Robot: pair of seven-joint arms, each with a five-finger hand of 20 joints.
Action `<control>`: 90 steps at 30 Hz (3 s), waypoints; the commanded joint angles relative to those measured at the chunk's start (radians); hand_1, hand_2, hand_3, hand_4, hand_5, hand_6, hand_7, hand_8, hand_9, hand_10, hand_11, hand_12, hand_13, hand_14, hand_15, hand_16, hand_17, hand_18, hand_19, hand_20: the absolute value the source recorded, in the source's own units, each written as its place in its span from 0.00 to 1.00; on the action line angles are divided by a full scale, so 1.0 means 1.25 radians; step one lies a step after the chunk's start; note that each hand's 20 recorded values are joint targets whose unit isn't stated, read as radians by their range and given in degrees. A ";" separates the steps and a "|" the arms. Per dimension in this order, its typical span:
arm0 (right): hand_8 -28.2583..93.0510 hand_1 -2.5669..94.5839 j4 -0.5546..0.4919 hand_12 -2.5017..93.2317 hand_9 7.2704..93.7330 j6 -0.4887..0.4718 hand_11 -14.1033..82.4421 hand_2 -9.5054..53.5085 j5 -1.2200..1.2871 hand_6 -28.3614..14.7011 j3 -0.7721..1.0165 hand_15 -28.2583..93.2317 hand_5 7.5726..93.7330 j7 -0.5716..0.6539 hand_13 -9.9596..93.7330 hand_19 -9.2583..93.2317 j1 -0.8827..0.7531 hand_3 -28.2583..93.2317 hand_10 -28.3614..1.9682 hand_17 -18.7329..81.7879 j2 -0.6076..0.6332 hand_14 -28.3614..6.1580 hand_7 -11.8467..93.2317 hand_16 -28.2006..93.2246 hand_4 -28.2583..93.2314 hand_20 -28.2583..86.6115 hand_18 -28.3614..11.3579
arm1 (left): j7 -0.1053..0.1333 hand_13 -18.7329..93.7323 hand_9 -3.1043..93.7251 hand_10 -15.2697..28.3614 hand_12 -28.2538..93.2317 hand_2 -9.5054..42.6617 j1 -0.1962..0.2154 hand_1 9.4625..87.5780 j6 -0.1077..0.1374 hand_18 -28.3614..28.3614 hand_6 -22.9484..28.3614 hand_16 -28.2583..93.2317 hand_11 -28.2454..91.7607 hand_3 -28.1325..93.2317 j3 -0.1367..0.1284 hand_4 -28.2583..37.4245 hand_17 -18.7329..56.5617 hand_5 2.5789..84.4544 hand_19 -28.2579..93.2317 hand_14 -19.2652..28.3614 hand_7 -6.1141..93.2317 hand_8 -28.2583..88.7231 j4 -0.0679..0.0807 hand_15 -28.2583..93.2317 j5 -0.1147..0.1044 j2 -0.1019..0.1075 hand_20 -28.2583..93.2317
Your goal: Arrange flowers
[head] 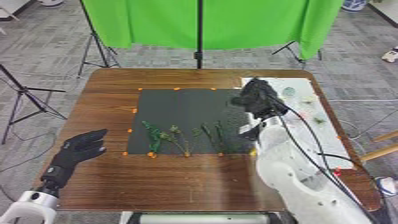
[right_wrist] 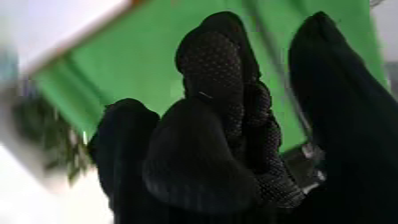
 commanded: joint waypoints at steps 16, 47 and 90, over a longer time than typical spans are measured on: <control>0.18 0.42 0.174 0.29 0.79 -0.222 0.36 0.00 -0.085 0.63 0.014 0.71 0.61 0.115 0.97 1.00 0.032 0.75 0.36 0.81 0.094 0.74 0.22 0.53 0.17 0.77 0.34 | -0.014 0.44 0.37 0.61 0.35 0.01 0.008 0.32 -0.010 0.73 0.53 0.26 0.35 0.77 0.001 0.26 0.38 0.48 0.32 0.74 0.19 0.19 -0.004 0.34 0.007 -0.011 0.41; 0.38 0.71 0.044 0.51 0.98 0.115 0.28 0.00 0.002 0.55 -0.068 0.74 0.85 -0.049 1.00 1.00 0.183 0.67 0.60 0.89 0.107 0.85 0.32 0.49 0.14 0.73 0.46 | 0.084 0.48 0.42 0.64 0.34 0.38 0.036 0.19 0.169 0.74 0.53 0.25 0.38 0.80 0.032 0.02 0.40 0.51 0.33 0.76 0.19 0.19 0.005 0.37 -0.105 0.004 0.41; 0.33 0.73 0.470 0.47 0.94 -0.202 0.26 0.00 0.136 0.63 -0.449 0.75 0.81 -0.413 0.98 1.00 0.420 0.57 0.65 0.85 -0.303 0.82 0.35 0.52 0.17 0.79 0.41 | 0.145 0.46 0.40 0.68 0.31 0.22 -0.050 0.56 0.239 0.71 0.56 0.17 0.49 0.77 0.129 0.69 0.42 0.35 0.38 0.77 0.22 0.17 0.058 0.50 -0.117 0.022 0.39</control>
